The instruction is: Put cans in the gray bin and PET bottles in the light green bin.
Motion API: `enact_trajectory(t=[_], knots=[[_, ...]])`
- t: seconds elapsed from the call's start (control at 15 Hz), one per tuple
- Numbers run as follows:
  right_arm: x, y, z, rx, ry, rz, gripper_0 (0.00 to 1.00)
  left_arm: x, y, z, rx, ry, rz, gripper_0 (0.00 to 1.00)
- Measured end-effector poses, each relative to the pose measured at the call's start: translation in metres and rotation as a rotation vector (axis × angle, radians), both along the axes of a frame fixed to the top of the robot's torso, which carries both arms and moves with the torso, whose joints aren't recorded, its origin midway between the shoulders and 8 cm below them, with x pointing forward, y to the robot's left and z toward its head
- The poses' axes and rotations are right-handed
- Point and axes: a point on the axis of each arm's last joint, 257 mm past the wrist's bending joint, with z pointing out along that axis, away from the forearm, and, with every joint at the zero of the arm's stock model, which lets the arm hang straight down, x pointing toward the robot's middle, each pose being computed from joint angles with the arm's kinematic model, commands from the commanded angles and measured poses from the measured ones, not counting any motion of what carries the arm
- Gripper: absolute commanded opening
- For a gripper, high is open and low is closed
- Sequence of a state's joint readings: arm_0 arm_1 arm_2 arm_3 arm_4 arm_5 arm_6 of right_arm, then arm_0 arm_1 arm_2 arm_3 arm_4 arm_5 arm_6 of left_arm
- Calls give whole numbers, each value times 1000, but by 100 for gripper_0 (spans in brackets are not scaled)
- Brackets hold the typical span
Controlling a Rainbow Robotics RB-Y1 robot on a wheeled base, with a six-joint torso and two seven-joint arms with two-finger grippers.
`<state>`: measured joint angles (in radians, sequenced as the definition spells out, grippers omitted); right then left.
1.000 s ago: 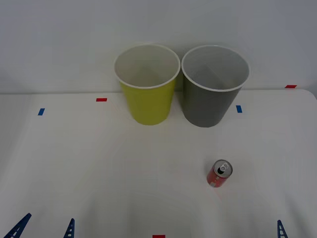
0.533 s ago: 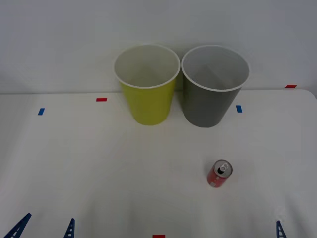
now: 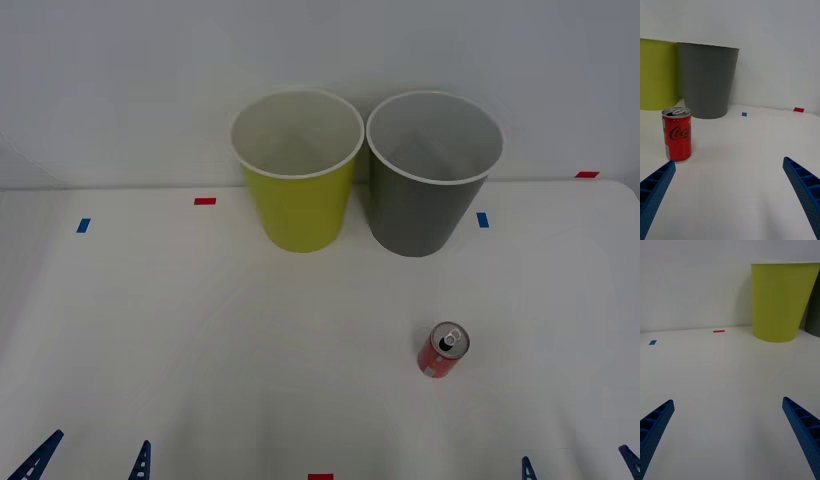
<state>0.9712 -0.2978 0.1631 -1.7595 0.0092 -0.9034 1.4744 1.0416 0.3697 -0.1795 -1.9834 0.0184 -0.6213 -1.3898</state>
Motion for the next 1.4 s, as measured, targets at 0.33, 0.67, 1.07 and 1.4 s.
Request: enact_trajectory(t=[0.33, 0.67, 1.07, 1.4], knots=[[2, 25, -8, -28, 10, -25, 100, 0, 0, 0, 0, 0, 0, 100], [28, 49, -12, -6, 11, 9, 100, 0, 0, 0, 0, 0, 0, 100], [66, 76, -11, 26, 7, 60, 100, 0, 0, 0, 0, 0, 0, 100], [92, 85, -18, 43, 43, 90, 100, 0, 0, 0, 0, 0, 0, 100]])
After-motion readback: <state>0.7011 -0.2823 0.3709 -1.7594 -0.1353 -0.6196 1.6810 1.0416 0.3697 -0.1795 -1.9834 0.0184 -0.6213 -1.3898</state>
